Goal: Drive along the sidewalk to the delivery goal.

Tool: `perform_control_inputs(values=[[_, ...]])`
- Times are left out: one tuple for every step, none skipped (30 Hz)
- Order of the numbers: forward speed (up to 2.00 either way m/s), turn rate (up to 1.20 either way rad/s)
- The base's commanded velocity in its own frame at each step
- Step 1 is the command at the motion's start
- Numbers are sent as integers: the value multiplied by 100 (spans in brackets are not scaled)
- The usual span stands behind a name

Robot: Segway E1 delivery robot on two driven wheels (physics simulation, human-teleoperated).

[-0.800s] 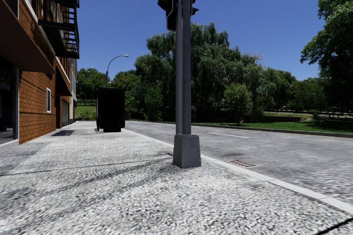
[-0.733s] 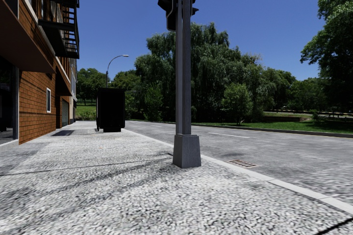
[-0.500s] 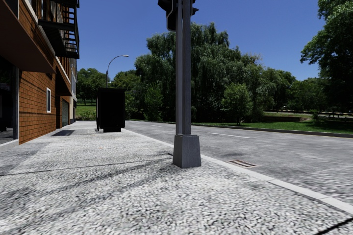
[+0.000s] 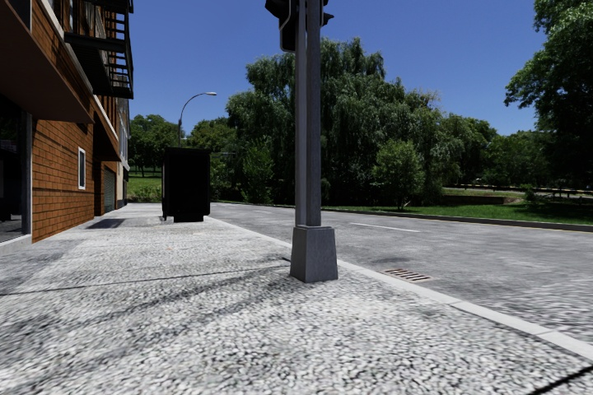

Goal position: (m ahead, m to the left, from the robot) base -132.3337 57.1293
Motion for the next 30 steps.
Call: perform_control_inputs(values=[[0,0],[0,0],[0,0],[0,0],[0,0],[0,0],[0,2],[0,4],[0,4],[29,11],[44,19],[53,23],[53,23],[68,23],[78,24],[81,24],[81,24],[81,29],[82,30],[82,34],[82,37],[82,37],[82,41],[82,42],[83,44],[83,45],[83,45],[83,47],[83,48],[83,48]])
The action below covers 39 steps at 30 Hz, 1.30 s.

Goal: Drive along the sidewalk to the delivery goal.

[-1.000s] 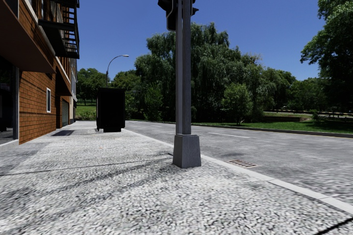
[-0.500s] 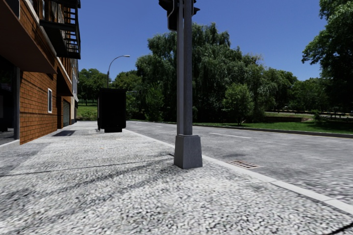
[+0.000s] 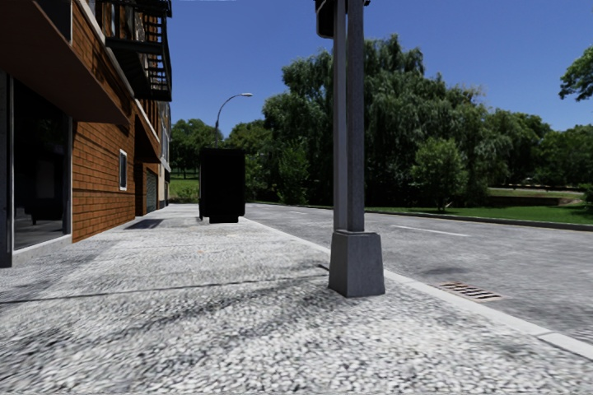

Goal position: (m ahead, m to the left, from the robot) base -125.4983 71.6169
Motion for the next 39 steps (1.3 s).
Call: perform_control_inputs(values=[[83,48],[83,48],[83,48],[83,48],[83,48],[83,48],[83,48],[83,48],[83,48],[83,48],[83,50],[83,50],[83,51],[83,52],[83,52],[83,54],[83,56],[83,57],[83,57],[83,57],[83,57],[83,58],[83,59],[83,59],[83,60],[83,62],[83,66],[83,67],[83,67],[83,67],[83,67],[83,67],[83,67],[83,67],[83,67],[83,67],[83,67],[83,67],[83,67]])
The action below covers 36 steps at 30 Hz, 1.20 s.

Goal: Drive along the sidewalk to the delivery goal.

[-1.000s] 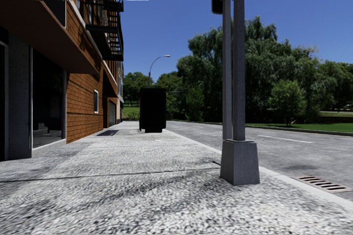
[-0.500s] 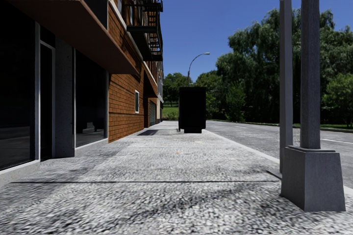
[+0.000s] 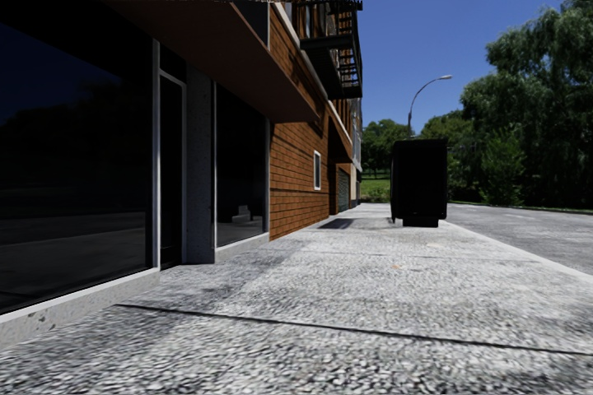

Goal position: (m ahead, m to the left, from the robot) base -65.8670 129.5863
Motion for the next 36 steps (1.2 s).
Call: perform_control_inputs(values=[[83,67],[83,67],[83,67],[83,67],[83,67],[83,67],[83,67],[83,67],[83,67],[83,67],[83,67],[83,67],[83,67],[83,67],[83,67],[83,67],[83,67],[83,67],[83,67],[83,67],[83,67],[83,67],[87,67],[87,67],[92,67],[94,67],[94,67],[95,67],[95,67],[90,66],[67,52],[0,26],[0,26],[0,0],[0,0],[0,0]])
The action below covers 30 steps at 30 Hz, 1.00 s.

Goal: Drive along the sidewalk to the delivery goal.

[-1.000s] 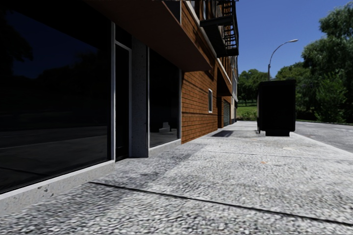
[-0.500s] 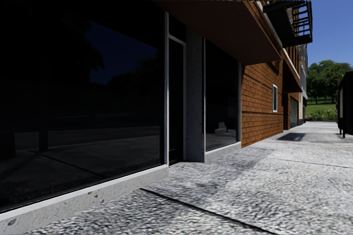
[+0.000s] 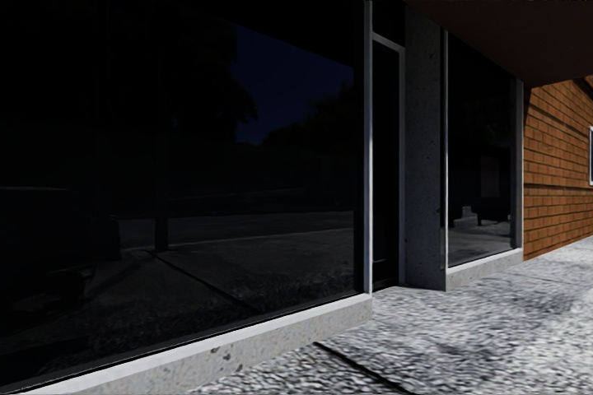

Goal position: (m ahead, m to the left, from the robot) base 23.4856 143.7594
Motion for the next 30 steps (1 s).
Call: perform_control_inputs(values=[[0,0],[0,0],[0,0],[0,0],[0,0],[0,0],[0,0],[0,0],[0,0],[0,0],[0,0],[0,0],[-9,0],[-57,0],[-57,0],[-86,0],[-96,0],[-99,0],[-99,0],[-99,0],[-99,0],[-98,0],[-96,0],[-96,0],[-95,6],[-95,11],[-95,17],[-95,17],[-94,27],[-94,35]])
